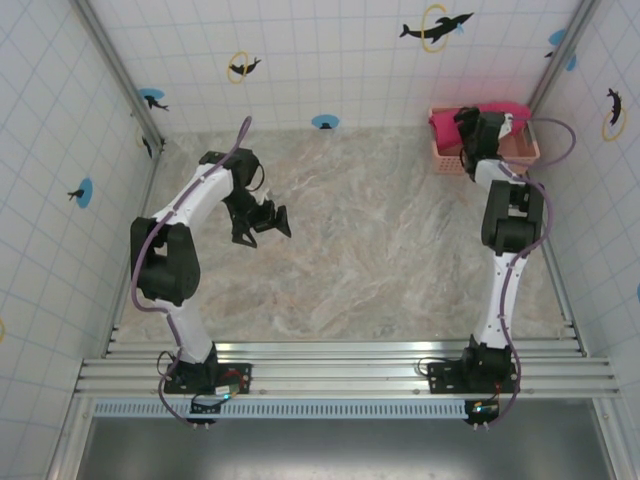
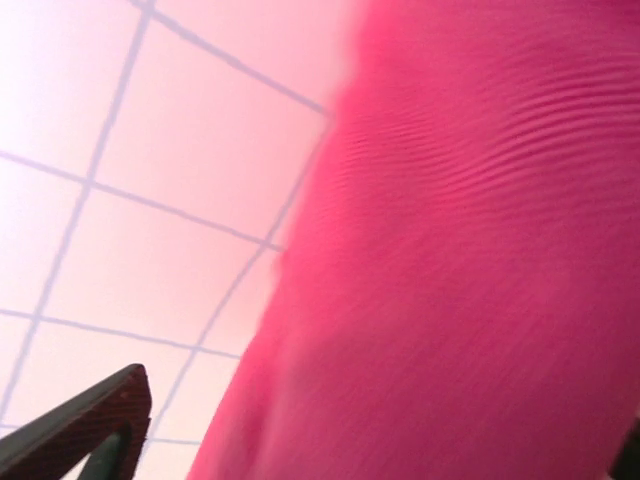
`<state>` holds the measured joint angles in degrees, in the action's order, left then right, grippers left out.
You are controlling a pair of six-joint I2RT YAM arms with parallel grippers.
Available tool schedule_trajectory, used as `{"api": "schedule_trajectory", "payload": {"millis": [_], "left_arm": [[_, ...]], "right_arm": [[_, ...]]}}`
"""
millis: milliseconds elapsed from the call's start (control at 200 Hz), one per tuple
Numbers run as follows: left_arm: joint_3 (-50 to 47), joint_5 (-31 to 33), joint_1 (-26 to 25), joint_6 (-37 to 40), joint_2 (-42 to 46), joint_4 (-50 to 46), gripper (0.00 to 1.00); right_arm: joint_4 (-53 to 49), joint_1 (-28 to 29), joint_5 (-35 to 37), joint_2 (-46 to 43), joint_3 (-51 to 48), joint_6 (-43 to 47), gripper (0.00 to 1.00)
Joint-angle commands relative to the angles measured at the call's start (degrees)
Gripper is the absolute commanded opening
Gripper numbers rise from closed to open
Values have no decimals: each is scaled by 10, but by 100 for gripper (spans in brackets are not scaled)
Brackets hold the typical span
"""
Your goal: Roll up the long pants
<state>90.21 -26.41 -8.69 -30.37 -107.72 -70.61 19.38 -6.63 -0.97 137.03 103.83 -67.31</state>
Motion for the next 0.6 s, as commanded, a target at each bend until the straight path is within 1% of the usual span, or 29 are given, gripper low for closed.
{"api": "schedule_trajectory", "payload": {"millis": [0,35,60,150,245,325,375,450,505,535,565,596], "left_arm": [[0,5,-2,-3,1,-4,98],[1,4,-1,-3,-2,-2,98],[2,5,-1,-1,-4,-1,97],[7,5,0,3,-14,1,98],[12,8,0,10,-18,7,97],[26,22,4,24,-16,12,98],[40,41,14,38,-12,14,98],[57,76,38,63,5,32,98],[47,114,57,87,30,75,97],[29,150,65,96,48,103,97],[2,176,71,103,69,147,97],[-34,187,74,130,93,198,97]], "right_arm": [[-136,21,93,-107,3,66,98],[-216,28,130,-124,16,67,98],[-254,31,150,-132,25,74,98],[-402,36,190,-141,88,96,98],[-492,39,205,-153,121,119,98],[-518,42,219,-190,103,154,98],[-524,46,242,-228,72,181,98],[-508,47,241,-294,10,236,98],[-491,47,223,-341,-40,281,98],[-487,49,212,-366,-67,305,98],[-476,51,194,-391,-100,333,98],[-461,54,161,-414,-136,363,98]]}}
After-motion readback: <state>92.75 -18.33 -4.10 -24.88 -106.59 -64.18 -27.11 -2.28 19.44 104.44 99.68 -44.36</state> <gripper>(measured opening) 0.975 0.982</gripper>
